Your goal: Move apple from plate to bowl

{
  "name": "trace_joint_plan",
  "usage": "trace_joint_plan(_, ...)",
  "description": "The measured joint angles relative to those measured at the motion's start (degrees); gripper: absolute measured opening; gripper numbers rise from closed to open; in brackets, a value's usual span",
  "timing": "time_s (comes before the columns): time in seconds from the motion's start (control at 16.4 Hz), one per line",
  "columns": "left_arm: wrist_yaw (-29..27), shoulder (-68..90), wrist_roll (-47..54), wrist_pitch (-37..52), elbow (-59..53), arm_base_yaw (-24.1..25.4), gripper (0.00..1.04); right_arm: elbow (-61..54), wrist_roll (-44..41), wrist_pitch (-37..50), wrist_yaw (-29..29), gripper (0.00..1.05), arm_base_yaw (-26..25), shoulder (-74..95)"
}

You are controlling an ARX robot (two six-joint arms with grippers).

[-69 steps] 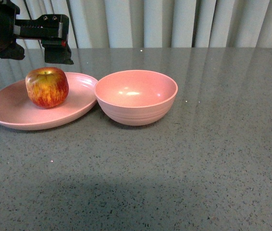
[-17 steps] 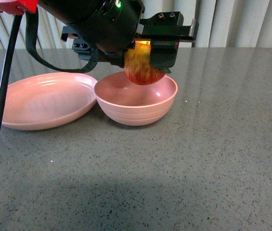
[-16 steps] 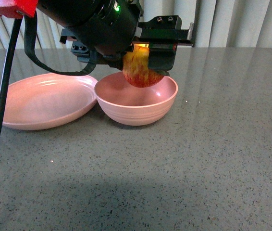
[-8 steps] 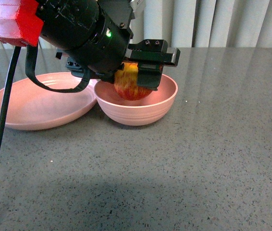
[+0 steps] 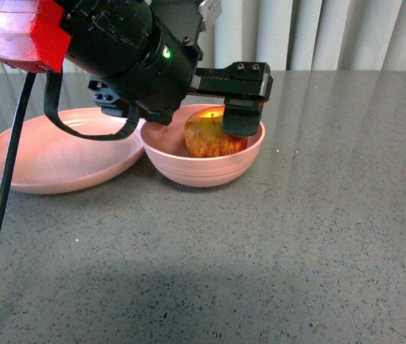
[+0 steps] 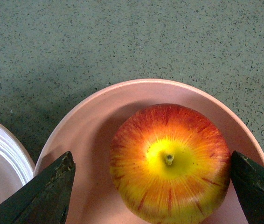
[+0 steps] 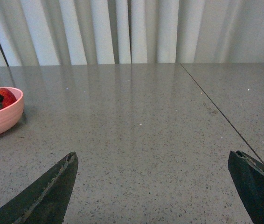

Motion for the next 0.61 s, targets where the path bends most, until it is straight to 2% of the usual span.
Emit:
trace_joint_plan(0.24, 0.0, -0.81, 0.0, -0.07, 0.42, 0.0, 0.98, 0.0, -0.02, 0.0, 0.0, 0.98, 0.0, 0.0)
trace_joint_plan(0.61, -0.2, -11.58, 0.07, 3.13, 1.64, 0.94, 0.98, 0.0, -0.02, 0.0, 0.0, 0.98, 0.0, 0.0)
